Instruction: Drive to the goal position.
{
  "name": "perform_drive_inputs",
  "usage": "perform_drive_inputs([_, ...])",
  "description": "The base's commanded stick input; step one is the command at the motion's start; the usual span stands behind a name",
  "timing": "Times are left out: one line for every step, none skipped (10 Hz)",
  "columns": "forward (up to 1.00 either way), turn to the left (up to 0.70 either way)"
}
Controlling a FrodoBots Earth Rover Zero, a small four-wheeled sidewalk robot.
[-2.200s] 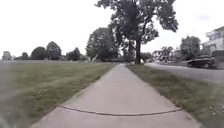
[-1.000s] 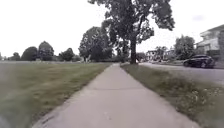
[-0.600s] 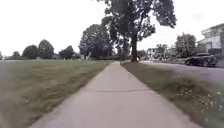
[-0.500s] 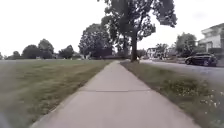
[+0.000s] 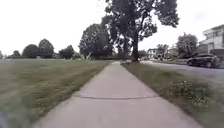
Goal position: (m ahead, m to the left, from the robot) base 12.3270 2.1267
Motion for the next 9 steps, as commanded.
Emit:
perform_drive_inputs([0.7, 0.0])
perform_drive_inputs([0.7, 0.0])
perform_drive_inputs([0.7, 0.0])
perform_drive_inputs([0.7, 0.0])
perform_drive_inputs([0.7, 0.0])
perform_drive_inputs([0.7, 0.0])
perform_drive_inputs([0.7, 0.0])
perform_drive_inputs([0.7, 0.0])
perform_drive_inputs([0.7, 0.0])
